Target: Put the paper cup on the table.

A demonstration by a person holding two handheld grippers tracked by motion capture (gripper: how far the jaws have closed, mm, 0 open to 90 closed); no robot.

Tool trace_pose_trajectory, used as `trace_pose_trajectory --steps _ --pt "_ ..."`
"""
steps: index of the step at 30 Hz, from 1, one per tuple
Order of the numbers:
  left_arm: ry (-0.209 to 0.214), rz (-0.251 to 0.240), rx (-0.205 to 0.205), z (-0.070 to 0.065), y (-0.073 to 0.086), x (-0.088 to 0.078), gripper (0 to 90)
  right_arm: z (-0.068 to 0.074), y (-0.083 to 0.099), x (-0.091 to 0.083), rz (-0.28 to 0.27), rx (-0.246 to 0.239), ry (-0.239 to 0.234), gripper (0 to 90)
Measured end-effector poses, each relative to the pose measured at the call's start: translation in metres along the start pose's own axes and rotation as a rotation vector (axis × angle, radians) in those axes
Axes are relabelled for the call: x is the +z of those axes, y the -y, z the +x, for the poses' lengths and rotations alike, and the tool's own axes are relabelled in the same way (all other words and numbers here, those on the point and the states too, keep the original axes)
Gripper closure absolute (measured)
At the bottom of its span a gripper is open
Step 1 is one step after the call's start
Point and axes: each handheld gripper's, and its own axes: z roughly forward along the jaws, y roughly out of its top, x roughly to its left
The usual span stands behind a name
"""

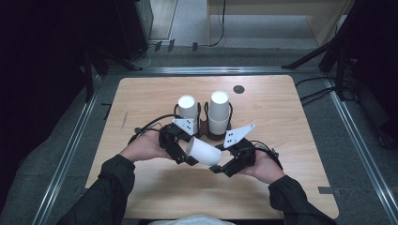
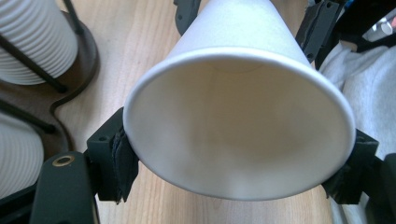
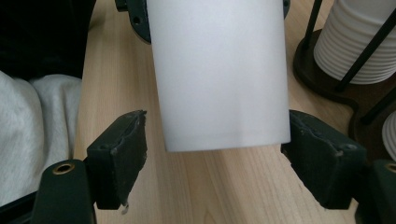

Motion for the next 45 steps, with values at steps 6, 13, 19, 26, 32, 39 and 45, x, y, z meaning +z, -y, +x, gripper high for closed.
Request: trace_pose_trajectory --steps 6,13,19,26,32,39,45 --pt "0.011 0.041 0.000 0.002 -0.006 0.010 20.5 0.001 0.005 0.001 0.010 0.018 0.010 22.9" --pt "0.008 0.102 0.028 0.002 -0.012 0.022 20.5 -0.001 0.009 0.005 0.025 0.032 0.015 22.9" --pt "0.011 0.125 0.027 0.002 -0.013 0.029 20.4 -0.001 0.010 0.010 0.031 0.034 0.011 23.7" --pt "0.014 0.138 0.031 0.000 -0.014 0.033 20.1 0.000 0.008 0.018 0.054 0.014 0.016 27.5" --pt "0.017 0.147 0.023 0.000 -0.014 0.034 20.0 0.001 0.008 0.021 0.059 -0.004 0.014 30.7" --pt "0.034 0.108 0.047 0.001 -0.012 0.032 17.9 0.001 0.007 0.018 0.053 -0.002 0.007 31.3" --pt "0.021 0.068 0.048 -0.001 -0.013 0.028 9.4 0.000 0.006 0.013 0.029 0.002 0.009 31.2"
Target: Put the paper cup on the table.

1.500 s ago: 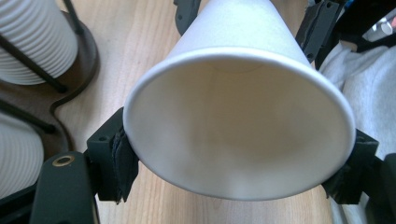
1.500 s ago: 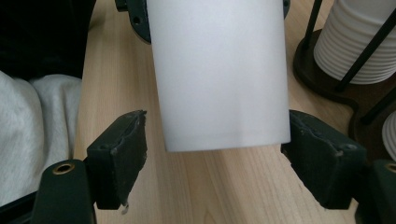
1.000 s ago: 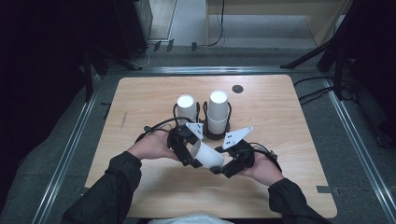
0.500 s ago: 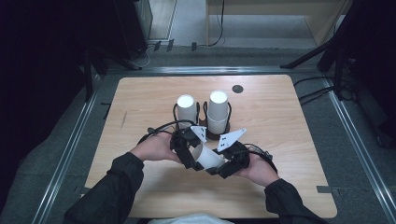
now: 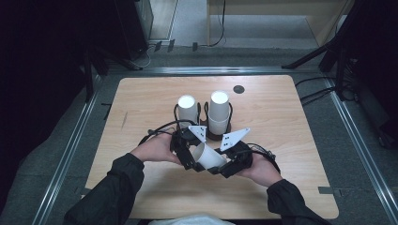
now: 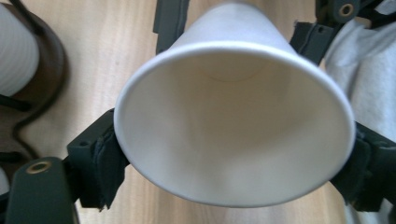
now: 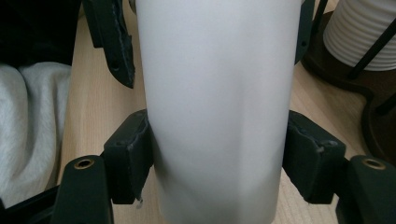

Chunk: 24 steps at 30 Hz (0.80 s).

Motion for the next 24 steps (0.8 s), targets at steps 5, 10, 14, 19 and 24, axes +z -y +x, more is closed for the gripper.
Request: trace_pose_trajectory --steps 5,10,14,19,24 --pt "0.003 -0.048 -0.029 0.001 0.004 -0.006 7.9 -0.002 -0.001 -0.004 -0.027 0.000 0.004 31.2" --pt "-0.009 -0.106 -0.052 0.001 0.010 -0.014 8.0 -0.004 -0.004 -0.008 -0.051 0.003 -0.001 31.1" --pt "-0.025 -0.125 -0.063 0.000 0.014 -0.018 8.1 -0.005 -0.007 -0.010 -0.069 0.004 -0.012 31.1" --pt "-0.040 -0.173 -0.076 -0.001 0.019 -0.024 8.1 -0.007 -0.010 -0.013 -0.095 0.008 -0.020 31.1" --pt "-0.060 -0.236 -0.100 -0.003 0.025 -0.031 11.5 -0.010 -0.012 -0.018 -0.131 0.022 -0.029 31.1"
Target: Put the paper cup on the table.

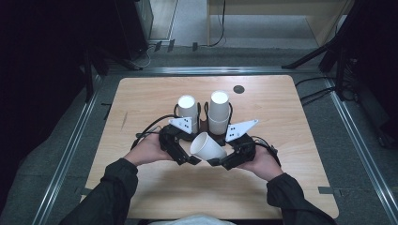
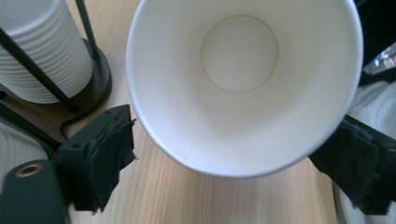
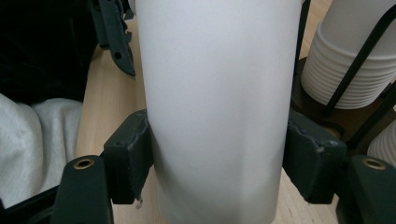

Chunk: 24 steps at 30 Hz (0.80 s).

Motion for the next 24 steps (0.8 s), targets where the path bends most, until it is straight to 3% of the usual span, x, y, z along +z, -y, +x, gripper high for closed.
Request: trace_pose_trajectory --steps 6,15,24 --pt "0.007 -0.067 -0.039 -0.0014 0.0034 -0.0057 11.9 -0.0023 -0.0039 -0.0032 -0.045 0.006 -0.014 31.1" --pt "0.029 -0.169 -0.097 -0.0015 0.0064 -0.0063 12.4 -0.0040 -0.0053 0.0009 -0.062 0.018 -0.052 31.2" --pt "0.029 -0.249 -0.124 -0.0026 0.0071 -0.0072 13.6 -0.0041 -0.0088 0.0054 -0.081 0.016 -0.082 31.2"
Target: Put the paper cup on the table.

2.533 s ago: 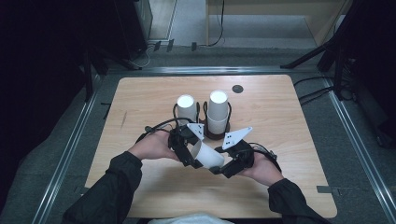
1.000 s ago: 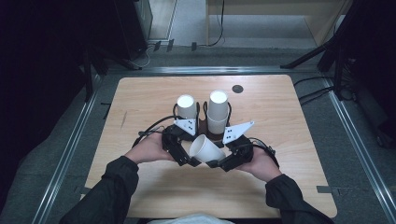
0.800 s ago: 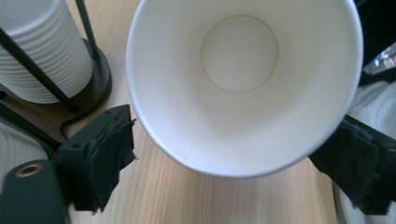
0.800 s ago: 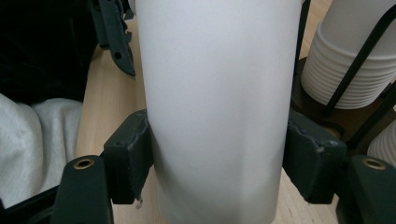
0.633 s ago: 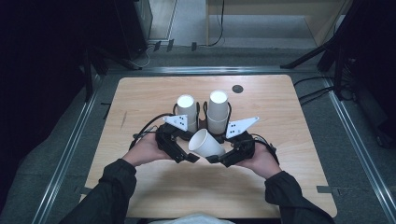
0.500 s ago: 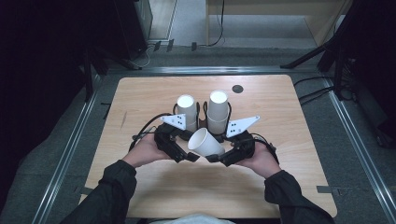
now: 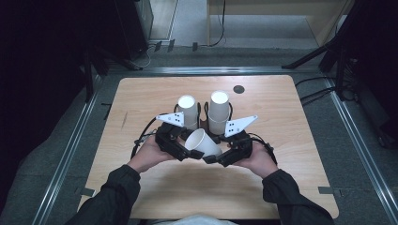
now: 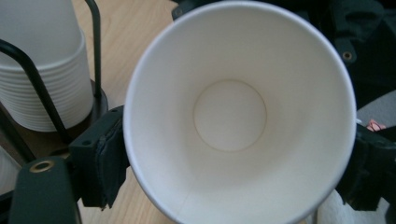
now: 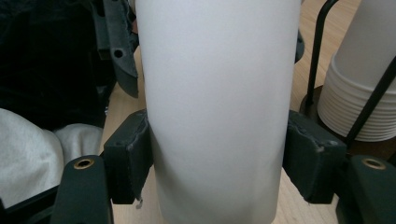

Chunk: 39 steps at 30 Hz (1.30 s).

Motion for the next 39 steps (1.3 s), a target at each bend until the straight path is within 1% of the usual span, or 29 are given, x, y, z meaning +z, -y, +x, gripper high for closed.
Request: trace_pose_trajectory --steps 2,5,7,9,12,14,16,17,20,25,28,30,32,33,35,36,39 --pt "-0.002 -0.012 0.004 -0.0002 0.0004 -0.0007 14.4 0.0002 -0.0004 0.0007 0.000 0.000 -0.007 31.2" --pt "0.006 -0.019 -0.002 -0.0003 0.0010 -0.0001 15.7 0.0002 -0.0006 0.0016 -0.002 0.006 -0.010 31.2" --pt "0.001 -0.026 0.000 -0.0013 0.0017 0.0009 17.3 0.0004 -0.0005 0.0027 0.005 0.004 -0.009 31.3" --pt "-0.010 -0.019 0.004 -0.0022 0.0020 0.0016 18.3 0.0005 -0.0002 0.0034 0.014 0.004 -0.011 31.4" --pt "-0.014 -0.017 0.001 -0.0021 0.0027 0.0015 19.5 0.0007 0.0003 0.0037 0.023 0.007 -0.006 31.7" --pt "-0.013 -0.015 -0.001 -0.0020 0.0024 0.0012 19.9 0.0004 0.0002 0.0039 0.020 0.004 -0.006 31.8" --pt "-0.008 -0.013 -0.011 -0.0017 0.0025 0.0014 20.3 0.0004 0.0003 0.0041 0.019 0.007 -0.008 31.8" --pt "-0.007 -0.008 -0.010 -0.0015 0.0024 0.0017 20.5 0.0001 0.0006 0.0042 0.021 0.015 -0.011 31.8" --pt "-0.004 0.002 -0.010 -0.0013 0.0026 0.0025 20.9 -0.0009 0.0016 0.0053 0.021 0.016 -0.018 31.7" --pt "-0.002 -0.004 -0.015 -0.0004 0.0022 0.0020 21.2 -0.0019 0.0021 0.0048 0.018 0.036 -0.026 31.2" --pt "-0.012 0.010 -0.007 -0.0009 0.0020 0.0038 21.2 -0.0033 0.0031 0.0050 0.020 0.066 -0.040 30.3" --pt "-0.011 0.016 -0.003 -0.0005 0.0016 0.0042 21.2 -0.0034 0.0042 0.0051 0.039 0.069 -0.032 27.9" --pt "-0.014 0.017 0.001 -0.0004 0.0012 0.0041 21.2 -0.0033 0.0049 0.0052 0.048 0.062 -0.014 25.5" --pt "-0.009 0.019 -0.002 0.0000 0.0010 0.0040 21.2 -0.0034 0.0051 0.0052 0.046 0.065 -0.013 24.9" --pt "-0.012 0.021 -0.004 0.0002 0.0010 0.0041 21.2 -0.0032 0.0055 0.0051 0.050 0.072 -0.007 22.5" --pt "-0.001 0.027 -0.007 0.0017 0.0013 0.0039 21.2 -0.0034 0.0058 0.0054 0.055 0.068 -0.004 21.4" --pt "-0.009 0.027 -0.015 0.0030 0.0013 0.0028 21.2 -0.0025 0.0074 0.0070 0.078 0.064 0.012 21.0"
